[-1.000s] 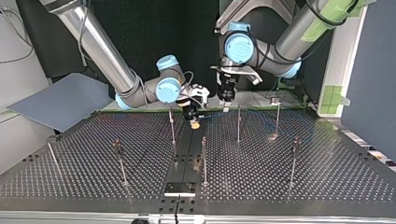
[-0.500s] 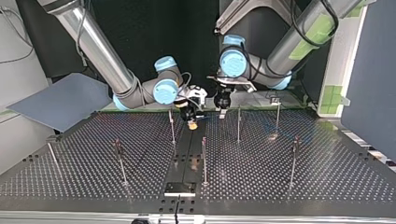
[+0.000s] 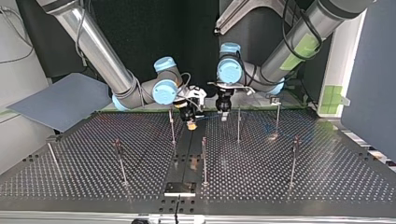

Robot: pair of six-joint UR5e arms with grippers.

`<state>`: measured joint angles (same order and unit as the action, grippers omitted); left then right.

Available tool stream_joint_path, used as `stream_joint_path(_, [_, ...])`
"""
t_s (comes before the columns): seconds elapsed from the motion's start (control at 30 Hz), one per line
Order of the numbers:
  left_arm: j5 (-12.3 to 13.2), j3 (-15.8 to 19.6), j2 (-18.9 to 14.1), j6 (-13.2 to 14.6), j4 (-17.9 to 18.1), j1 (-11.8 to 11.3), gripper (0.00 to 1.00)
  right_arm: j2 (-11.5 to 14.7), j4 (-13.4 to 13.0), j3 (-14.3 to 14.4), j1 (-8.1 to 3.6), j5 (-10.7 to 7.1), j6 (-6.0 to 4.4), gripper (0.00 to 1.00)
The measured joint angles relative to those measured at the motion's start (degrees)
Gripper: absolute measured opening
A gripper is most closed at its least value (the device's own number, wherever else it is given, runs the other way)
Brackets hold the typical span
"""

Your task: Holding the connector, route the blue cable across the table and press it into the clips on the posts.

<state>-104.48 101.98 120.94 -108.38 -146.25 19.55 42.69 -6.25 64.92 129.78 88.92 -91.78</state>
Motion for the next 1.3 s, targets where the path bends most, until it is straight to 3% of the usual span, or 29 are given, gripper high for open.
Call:
stream_joint_path(0.53, [-2.1,-1.1,0.1,1.0,0.0,-0.4,1.0,0.0,0.3,0.0,0.03,-0.13,0.0,0.0])
stream_joint_path(0.57, [-2.1,-1.1,0.1,1.2,0.0,-0.3,0.84,0.0,0.4,0.0,0.02,-0.14,0.0,0.0])
stream_joint_path(0.6, [-2.2,-1.1,0.1,1.4,0.0,-0.3,0.84,0.0,0.5,0.0,0.02,-0.14,0.0,0.0])
stream_joint_path(0.63, [-2.4,-1.1,0.1,1.6,0.0,-0.2,0.62,0.0,0.5,0.0,0.02,-0.14,0.01,0.0])
stream_joint_path(0.67, [-2.8,-1.1,0.1,1.8,0.0,-0.1,0.46,0.0,0.6,0.0,0.01,-0.14,0.02,0.0])
stream_joint_path(0.7, [-3.1,-1.1,0.1,1.9,0.1,-0.1,0.46,0.0,0.7,0.0,0.01,-0.14,0.04,0.0])
stream_joint_path(0.73, [-3.4,-1.1,0.1,1.9,0.2,0.1,0.22,0.0,0.8,0.0,0.0,-0.14,0.05,0.0])
stream_joint_path(0.77, [-3.8,-1.1,0.0,2.0,0.3,0.2,0.07,0.0,0.9,0.0,0.0,-0.14,0.08,0.0])
stream_joint_path(0.8, [-4.0,-1.1,0.0,2.0,0.4,0.3,0.07,0.0,0.9,0.0,0.0,-0.15,0.11,0.0])
stream_joint_path(0.83, [-4.1,-1.1,0.0,2.0,0.5,0.4,0.0,0.0,1.0,0.0,0.0,-0.15,0.12,0.0])
stream_joint_path(1.13, [-4.3,-1.1,0.0,1.8,0.5,0.9,0.0,0.1,1.6,0.0,-0.07,-0.2,0.19,0.0])
stream_joint_path(1.3, [-5.5,-1.1,-0.8,1.4,-1.1,1.0,0.0,1.5,1.7,0.0,-0.37,-0.34,0.04,0.0])
